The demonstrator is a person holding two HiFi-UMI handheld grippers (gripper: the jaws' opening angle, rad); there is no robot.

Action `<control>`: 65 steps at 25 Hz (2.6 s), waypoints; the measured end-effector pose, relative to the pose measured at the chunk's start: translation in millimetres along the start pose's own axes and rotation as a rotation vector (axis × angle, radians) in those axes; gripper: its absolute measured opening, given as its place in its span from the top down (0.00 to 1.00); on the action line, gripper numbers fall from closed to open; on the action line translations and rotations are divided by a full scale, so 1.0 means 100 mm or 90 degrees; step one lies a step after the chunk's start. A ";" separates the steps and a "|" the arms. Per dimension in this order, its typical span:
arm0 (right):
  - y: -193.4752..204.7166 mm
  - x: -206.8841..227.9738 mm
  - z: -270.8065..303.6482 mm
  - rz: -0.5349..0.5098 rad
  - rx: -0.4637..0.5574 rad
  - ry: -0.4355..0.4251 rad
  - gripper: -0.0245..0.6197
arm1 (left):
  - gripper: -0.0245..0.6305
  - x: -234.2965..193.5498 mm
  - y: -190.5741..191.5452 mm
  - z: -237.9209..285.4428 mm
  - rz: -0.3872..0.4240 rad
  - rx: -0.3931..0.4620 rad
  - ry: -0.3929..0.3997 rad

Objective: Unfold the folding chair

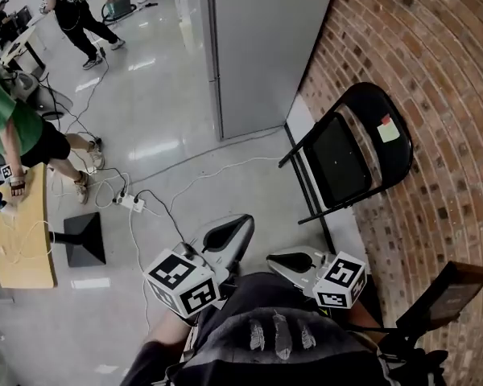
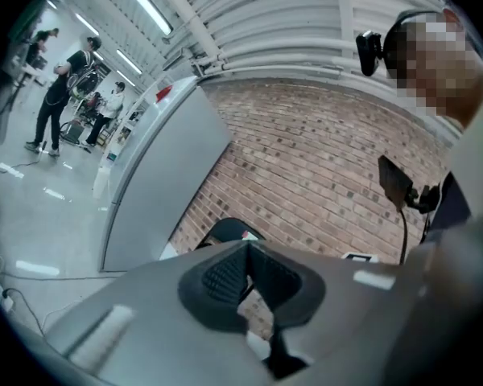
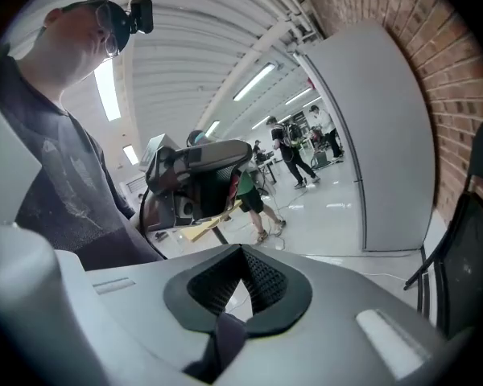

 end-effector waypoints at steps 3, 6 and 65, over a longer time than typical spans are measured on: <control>-0.14 0.03 0.32 -0.008 -0.047 -0.012 0.96 | 0.96 -0.37 0.02 -0.14 -0.044 0.008 -0.016; -0.24 0.05 0.57 -0.001 -0.070 -0.002 0.96 | 0.96 -0.67 0.07 -0.20 -0.076 -0.008 -0.013; 0.73 2.30 -2.35 0.180 0.195 0.306 0.96 | 0.96 1.01 0.96 4.06 0.185 -0.378 0.164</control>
Point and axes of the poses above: the fingertips, and each gripper's own axes: z forward along the fingers, x to its right, y out of its underside, the point moved 7 cm from there along -z, backward along the fingers, and after that the axes turned 8 degrees about -y, right-handed, at the moved point
